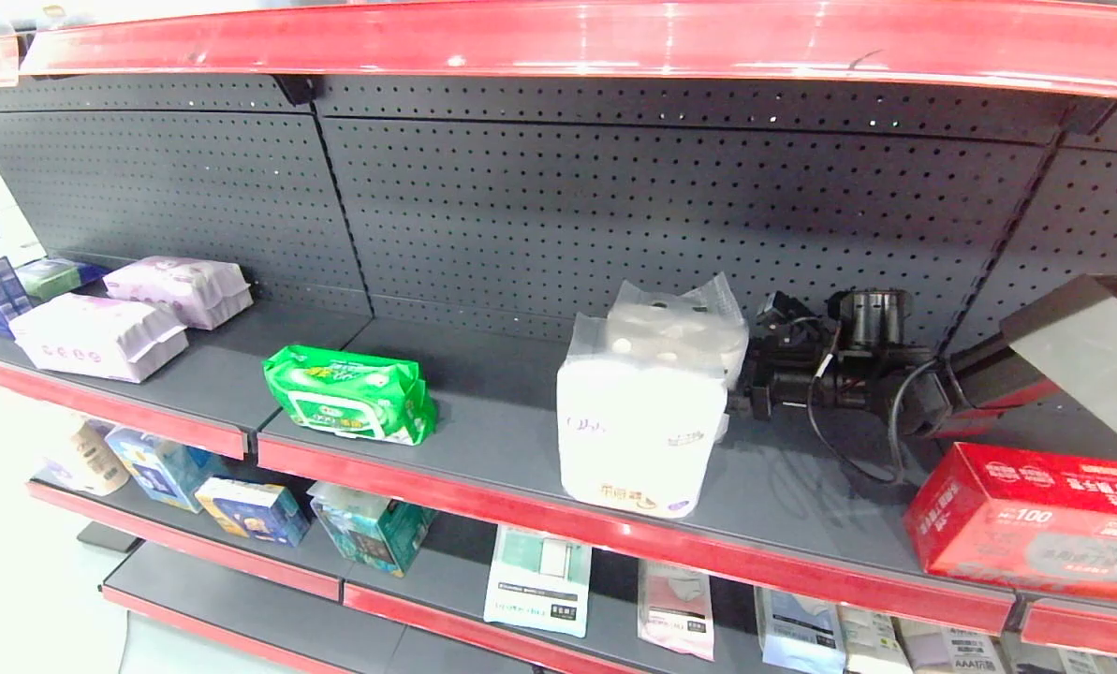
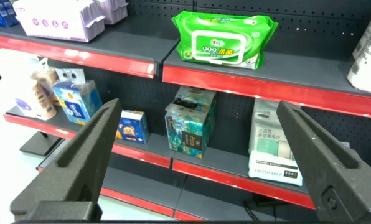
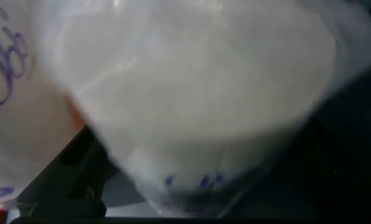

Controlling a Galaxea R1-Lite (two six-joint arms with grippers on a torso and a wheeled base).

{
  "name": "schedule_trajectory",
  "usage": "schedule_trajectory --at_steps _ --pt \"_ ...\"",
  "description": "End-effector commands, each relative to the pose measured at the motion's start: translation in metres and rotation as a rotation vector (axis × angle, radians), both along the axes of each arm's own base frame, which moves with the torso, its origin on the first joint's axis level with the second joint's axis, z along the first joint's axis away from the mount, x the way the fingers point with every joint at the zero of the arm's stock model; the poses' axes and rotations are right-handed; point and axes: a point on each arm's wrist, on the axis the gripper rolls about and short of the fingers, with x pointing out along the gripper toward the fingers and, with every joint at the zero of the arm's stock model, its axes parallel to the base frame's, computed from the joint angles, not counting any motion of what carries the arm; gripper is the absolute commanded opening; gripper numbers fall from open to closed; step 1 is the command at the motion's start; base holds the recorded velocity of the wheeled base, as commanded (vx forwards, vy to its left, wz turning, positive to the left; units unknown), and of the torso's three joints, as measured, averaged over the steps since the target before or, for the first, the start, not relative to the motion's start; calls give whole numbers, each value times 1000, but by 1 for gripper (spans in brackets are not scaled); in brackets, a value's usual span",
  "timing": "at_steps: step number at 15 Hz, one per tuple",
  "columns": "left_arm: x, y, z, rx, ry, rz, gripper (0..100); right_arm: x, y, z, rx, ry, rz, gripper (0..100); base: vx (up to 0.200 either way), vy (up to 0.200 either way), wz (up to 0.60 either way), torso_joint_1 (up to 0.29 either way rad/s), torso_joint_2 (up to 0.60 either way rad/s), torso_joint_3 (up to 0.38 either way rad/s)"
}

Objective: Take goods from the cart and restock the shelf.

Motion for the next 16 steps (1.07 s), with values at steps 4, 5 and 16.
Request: schedule_trajectory --at_steps 4,5,16 --pt "0 0 0 0 0 1 100 -9 -10 18 19 -2 -28 100 0 0 0 0 0 0" --pt "0 0 0 0 -2 1 100 -12 -14 18 19 6 -37 100 0 0 0 0 0 0" --pt "0 0 0 0 0 1 100 -25 -29 26 19 14 -73 100 0 0 0 0 0 0"
